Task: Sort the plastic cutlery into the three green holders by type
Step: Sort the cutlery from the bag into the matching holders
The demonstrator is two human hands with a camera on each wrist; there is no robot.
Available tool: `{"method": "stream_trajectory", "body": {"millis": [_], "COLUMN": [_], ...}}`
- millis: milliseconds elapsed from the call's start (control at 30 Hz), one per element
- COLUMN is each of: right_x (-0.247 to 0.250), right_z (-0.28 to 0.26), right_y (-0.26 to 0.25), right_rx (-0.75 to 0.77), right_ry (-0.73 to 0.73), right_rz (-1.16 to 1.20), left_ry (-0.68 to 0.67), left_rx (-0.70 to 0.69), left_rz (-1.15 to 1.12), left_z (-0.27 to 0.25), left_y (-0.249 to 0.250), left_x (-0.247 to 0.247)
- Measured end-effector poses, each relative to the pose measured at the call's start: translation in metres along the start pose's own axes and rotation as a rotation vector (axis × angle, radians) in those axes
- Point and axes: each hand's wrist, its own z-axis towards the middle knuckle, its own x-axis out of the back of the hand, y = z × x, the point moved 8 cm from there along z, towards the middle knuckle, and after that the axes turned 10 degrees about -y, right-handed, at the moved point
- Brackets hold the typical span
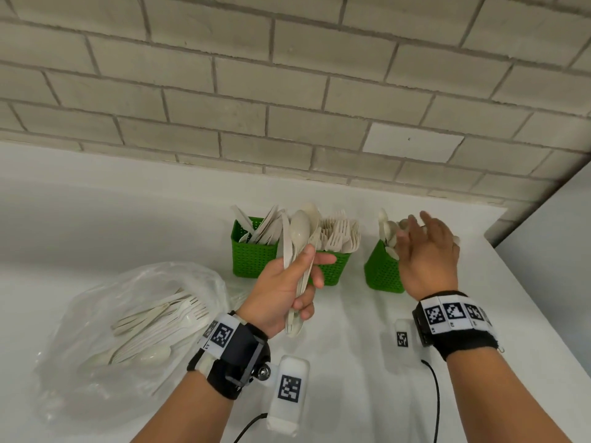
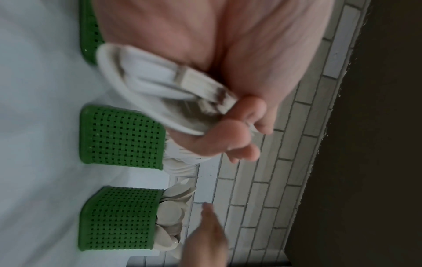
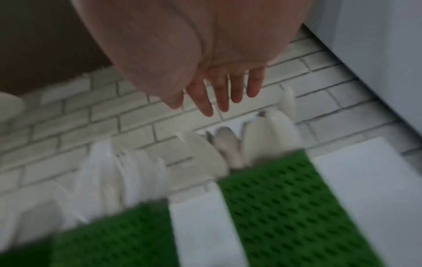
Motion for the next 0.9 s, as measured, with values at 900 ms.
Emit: {"method": "stream_trajectory", "body": {"millis": [900], "right_x": [-0.041], "right_z": [-0.064], "right_y": [-0.132], "right_rx": [0.452], "right_ry": [-0.58], "right_rz": [0.269], "left_ry": [0.085], "left_rx": [-0.025], "left_rz": [0.39], "left_z": [-0.017], "left_y": [0.01], "left_x": [0.037]}}
